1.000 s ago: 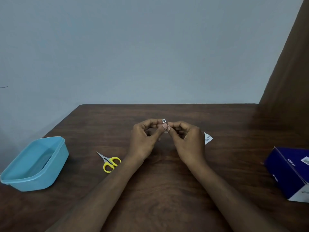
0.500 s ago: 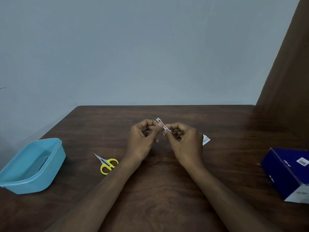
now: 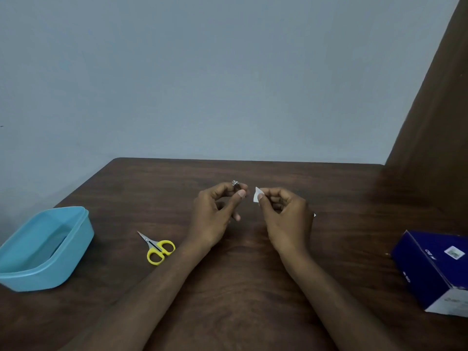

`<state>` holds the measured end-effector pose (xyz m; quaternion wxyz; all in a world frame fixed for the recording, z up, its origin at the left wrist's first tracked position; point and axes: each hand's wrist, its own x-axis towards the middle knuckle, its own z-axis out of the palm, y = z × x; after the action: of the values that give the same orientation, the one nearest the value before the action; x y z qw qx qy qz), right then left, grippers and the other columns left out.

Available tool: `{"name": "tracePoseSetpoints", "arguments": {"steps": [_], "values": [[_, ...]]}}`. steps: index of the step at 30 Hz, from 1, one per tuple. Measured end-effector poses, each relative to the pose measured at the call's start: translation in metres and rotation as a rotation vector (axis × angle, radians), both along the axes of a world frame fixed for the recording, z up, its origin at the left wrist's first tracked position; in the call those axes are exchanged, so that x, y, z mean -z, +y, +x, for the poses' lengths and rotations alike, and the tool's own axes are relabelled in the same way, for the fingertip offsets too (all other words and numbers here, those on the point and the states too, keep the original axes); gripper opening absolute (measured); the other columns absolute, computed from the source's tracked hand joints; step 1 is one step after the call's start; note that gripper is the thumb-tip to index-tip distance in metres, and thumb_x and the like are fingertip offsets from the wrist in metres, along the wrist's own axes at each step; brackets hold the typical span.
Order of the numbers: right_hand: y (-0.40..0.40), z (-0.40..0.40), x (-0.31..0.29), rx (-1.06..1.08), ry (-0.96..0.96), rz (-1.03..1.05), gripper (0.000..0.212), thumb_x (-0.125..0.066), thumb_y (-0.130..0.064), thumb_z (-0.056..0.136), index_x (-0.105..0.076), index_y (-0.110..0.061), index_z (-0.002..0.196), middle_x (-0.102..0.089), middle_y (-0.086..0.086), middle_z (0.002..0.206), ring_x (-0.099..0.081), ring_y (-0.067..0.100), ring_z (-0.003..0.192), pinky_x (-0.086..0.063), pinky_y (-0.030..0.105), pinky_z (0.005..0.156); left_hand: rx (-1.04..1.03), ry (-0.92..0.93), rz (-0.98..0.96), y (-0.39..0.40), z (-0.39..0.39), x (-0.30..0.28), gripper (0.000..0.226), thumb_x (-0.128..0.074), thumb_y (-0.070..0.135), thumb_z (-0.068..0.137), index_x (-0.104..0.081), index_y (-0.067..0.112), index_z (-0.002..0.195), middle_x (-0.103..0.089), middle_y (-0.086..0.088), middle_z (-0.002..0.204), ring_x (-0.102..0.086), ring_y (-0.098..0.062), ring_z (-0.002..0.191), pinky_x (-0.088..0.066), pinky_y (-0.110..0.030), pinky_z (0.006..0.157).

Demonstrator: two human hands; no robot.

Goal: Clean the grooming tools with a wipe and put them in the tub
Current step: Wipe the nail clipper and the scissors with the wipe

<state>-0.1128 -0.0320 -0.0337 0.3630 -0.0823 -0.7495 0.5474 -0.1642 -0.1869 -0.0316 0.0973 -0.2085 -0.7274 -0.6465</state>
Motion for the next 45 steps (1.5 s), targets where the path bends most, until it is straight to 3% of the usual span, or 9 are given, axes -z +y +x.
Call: {"name": "tracePoseSetpoints", "arguments": {"steps": [7, 13, 16, 20, 23, 28, 34, 40, 45], "values": [[-0.010, 0.008, -0.009, -0.107, 0.125, -0.016, 0.004, -0.081, -0.021, 0.095, -0.083, -0.022, 0.098, -0.080, -0.013, 0.087, -0.075, 0.004, 0.077, -0.056, 0.023, 0.070, 0.018, 0.119, -0.175, -0.002, 0.006, 0.000, 0.015, -0.075, 0.030, 0.099, -0.082, 0.026, 0.112, -0.081, 0.012, 0.098, -0.067, -0.016, 0.052, -0.056, -0.043, 0.054], [-0.006, 0.006, -0.006, -0.060, 0.188, 0.242, 0.012, -0.080, -0.020, 0.096, -0.082, -0.027, 0.104, -0.074, -0.014, 0.096, -0.074, 0.006, 0.083, -0.061, 0.035, 0.073, 0.031, 0.198, -0.270, -0.004, 0.008, -0.002, 0.020, -0.073, 0.030, 0.101, -0.081, 0.029, 0.120, -0.077, 0.017, 0.080, -0.069, -0.010, 0.052, -0.048, -0.022, 0.054], [0.000, 0.008, -0.002, -0.032, 0.216, 0.472, 0.021, -0.076, -0.012, 0.096, -0.082, -0.023, 0.113, -0.070, -0.007, 0.096, -0.071, 0.008, 0.081, -0.059, 0.037, 0.071, -0.033, 0.268, -0.343, -0.003, 0.004, 0.005, 0.017, -0.074, 0.032, 0.100, -0.081, 0.033, 0.115, -0.074, 0.013, 0.079, -0.069, -0.007, 0.056, -0.047, -0.023, 0.060], [0.004, 0.001, -0.006, 0.034, 0.270, 0.750, 0.018, -0.068, -0.013, 0.098, -0.080, -0.014, 0.111, -0.065, 0.004, 0.089, -0.064, 0.027, 0.080, -0.054, 0.047, 0.070, -0.153, 0.368, -0.478, -0.006, -0.002, 0.006, 0.026, -0.064, 0.050, 0.098, -0.079, 0.040, 0.117, -0.073, 0.016, 0.088, -0.064, -0.002, 0.065, -0.052, -0.031, 0.065], [0.005, -0.002, -0.006, 0.038, 0.250, 0.839, 0.017, -0.065, -0.011, 0.097, -0.079, -0.012, 0.109, -0.063, 0.007, 0.085, -0.061, 0.032, 0.077, -0.052, 0.048, 0.069, -0.197, 0.370, -0.520, -0.006, 0.000, 0.005, 0.020, -0.069, 0.047, 0.098, -0.080, 0.039, 0.113, -0.067, 0.023, 0.081, -0.063, 0.001, 0.066, -0.041, -0.019, 0.059], [0.009, -0.004, -0.001, 0.023, 0.256, 0.821, 0.020, -0.063, -0.010, 0.098, -0.079, -0.010, 0.110, -0.065, 0.008, 0.086, -0.063, 0.032, 0.078, -0.054, 0.048, 0.069, -0.173, 0.292, -0.538, -0.005, 0.002, 0.005, 0.018, -0.070, 0.046, 0.099, -0.078, 0.043, 0.115, -0.069, 0.023, 0.073, -0.064, 0.008, 0.062, -0.042, -0.025, 0.060], [0.006, 0.004, -0.007, 0.118, 0.364, 0.769, 0.017, -0.067, -0.007, 0.100, -0.079, -0.006, 0.112, -0.069, 0.007, 0.092, -0.063, 0.031, 0.083, -0.054, 0.048, 0.075, -0.075, 0.105, -0.348, -0.006, 0.002, 0.004, 0.022, -0.069, 0.040, 0.102, -0.078, 0.042, 0.123, -0.071, 0.003, 0.058, -0.061, 0.001, 0.047, -0.048, -0.026, 0.058], [0.006, -0.001, -0.003, 0.057, 0.283, 0.722, 0.021, -0.067, -0.004, 0.096, -0.079, -0.010, 0.111, -0.070, 0.006, 0.097, -0.067, 0.028, 0.089, -0.056, 0.047, 0.078, -0.004, 0.187, -0.415, -0.002, 0.003, 0.004, 0.019, -0.070, 0.036, 0.103, -0.079, 0.039, 0.120, -0.074, 0.015, 0.080, -0.069, -0.003, 0.057, -0.058, -0.035, 0.064], [0.004, -0.002, -0.002, 0.006, 0.216, 0.705, 0.025, -0.064, -0.002, 0.096, -0.080, -0.011, 0.113, -0.070, 0.002, 0.097, -0.068, 0.018, 0.085, -0.055, 0.037, 0.075, -0.043, 0.200, -0.418, -0.004, 0.003, 0.004, 0.013, -0.071, 0.034, 0.103, -0.079, 0.036, 0.111, -0.071, 0.020, 0.072, -0.069, 0.000, 0.057, -0.055, -0.031, 0.065]]}}
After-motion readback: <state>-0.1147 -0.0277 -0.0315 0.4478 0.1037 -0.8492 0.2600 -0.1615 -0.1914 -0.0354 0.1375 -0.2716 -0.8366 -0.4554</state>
